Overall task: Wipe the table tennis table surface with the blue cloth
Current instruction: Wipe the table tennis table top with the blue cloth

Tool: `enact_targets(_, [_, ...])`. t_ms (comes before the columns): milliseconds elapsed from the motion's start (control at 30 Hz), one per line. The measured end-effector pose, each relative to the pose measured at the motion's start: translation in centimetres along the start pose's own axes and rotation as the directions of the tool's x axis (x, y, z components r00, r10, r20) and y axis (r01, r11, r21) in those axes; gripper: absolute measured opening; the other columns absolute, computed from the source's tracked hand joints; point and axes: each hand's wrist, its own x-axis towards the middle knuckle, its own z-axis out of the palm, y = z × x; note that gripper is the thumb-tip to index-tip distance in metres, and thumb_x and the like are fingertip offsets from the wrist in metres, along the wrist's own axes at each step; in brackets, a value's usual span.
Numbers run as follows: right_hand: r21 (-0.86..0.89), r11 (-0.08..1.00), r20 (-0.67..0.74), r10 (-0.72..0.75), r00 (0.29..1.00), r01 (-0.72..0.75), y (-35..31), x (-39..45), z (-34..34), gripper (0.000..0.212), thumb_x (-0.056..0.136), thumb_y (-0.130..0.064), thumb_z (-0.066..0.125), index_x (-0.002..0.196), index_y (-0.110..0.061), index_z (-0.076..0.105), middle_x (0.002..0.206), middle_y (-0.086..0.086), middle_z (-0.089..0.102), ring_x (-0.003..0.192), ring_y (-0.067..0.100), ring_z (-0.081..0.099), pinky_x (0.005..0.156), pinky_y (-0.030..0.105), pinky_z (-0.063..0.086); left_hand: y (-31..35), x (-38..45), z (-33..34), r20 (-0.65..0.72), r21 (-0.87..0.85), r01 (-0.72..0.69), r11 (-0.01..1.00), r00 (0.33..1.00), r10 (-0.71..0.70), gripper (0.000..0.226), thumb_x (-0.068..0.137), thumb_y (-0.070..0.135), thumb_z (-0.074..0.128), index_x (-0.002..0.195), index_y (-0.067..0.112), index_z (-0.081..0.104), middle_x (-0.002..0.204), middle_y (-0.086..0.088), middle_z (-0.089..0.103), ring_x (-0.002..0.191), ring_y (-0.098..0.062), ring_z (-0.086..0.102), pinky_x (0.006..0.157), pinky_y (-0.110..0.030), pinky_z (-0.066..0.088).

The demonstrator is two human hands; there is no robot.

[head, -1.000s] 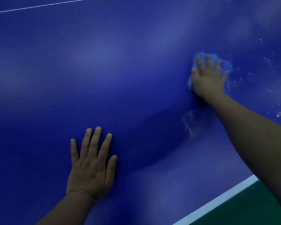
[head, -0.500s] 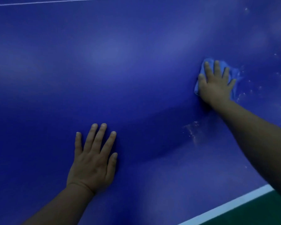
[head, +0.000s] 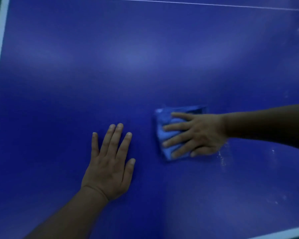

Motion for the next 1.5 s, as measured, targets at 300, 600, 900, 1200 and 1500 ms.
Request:
enact_targets(300, [0.2,0.204,-0.036,0.979,0.201,-0.958,-0.3,-9.4,2.9,0.057,0.099,-0.05,0.024,0.153,-0.031,0.026,0.16,0.01,0.028,0.145,0.044,0.023,0.106,0.074,0.023,-0.3,0.0,0.2,0.085,0.023,-0.029,0.999,0.996,0.027,0.058,0.098,0.041,0.031,0.145,0.01,0.046,0.16,-0.014,0.031,0.151,-0.033,0.021,0.115,-0.069,0.013])
enact_targets(600, [0.081,0.799,-0.01,0.598,0.801,-0.596,-9.3,-10.2,3.9,0.053,0.104,-0.052,0.021,0.153,-0.034,0.027,0.16,0.006,0.028,0.146,0.044,0.022,0.113,0.068,0.016,-0.3,0.0,0.1,0.067,0.015,-0.048,0.999,0.997,0.046,0.059,0.097,0.041,0.031,0.145,0.009,0.045,0.159,-0.016,0.032,0.15,-0.035,0.02,0.116,-0.069,0.009])
enact_targets(900, [0.27,0.24,-0.097,0.97,0.221,-0.932,-16.3,-3.0,4.1,0.057,0.098,-0.049,0.035,0.152,-0.032,0.033,0.162,0.003,0.026,0.15,0.041,0.016,0.112,0.071,0.015,-0.4,0.2,0.3,0.078,-0.007,-0.039,0.999,0.996,0.04,0.061,0.096,0.042,0.029,0.145,0.009,0.045,0.16,-0.016,0.029,0.151,-0.034,0.017,0.118,-0.065,0.001])
enact_targets(1200, [0.351,-0.235,0.035,0.971,-0.238,-0.906,-23.7,-7.0,5.2,0.056,0.101,-0.06,0.02,0.155,-0.046,0.013,0.166,-0.008,0.008,0.153,0.028,0.004,0.115,0.067,0.01,0.0,0.2,-0.2,0.054,-0.027,-0.117,0.993,0.991,0.119,0.058,0.099,0.043,0.027,0.151,0.021,0.039,0.164,-0.011,0.019,0.154,-0.03,0.007,0.12,-0.061,-0.002])
enact_targets(1500, [0.39,-0.133,-0.02,0.988,-0.153,-0.911,-30.2,12.7,1.9,0.054,0.1,-0.051,0.037,0.153,-0.039,0.031,0.164,-0.007,0.02,0.153,0.031,0.006,0.117,0.066,0.008,0.1,-0.2,-0.2,0.057,-0.048,-0.139,0.989,0.988,0.142,0.059,0.099,0.046,0.025,0.147,0.021,0.047,0.16,-0.011,0.032,0.151,-0.03,0.016,0.122,-0.057,0.003])
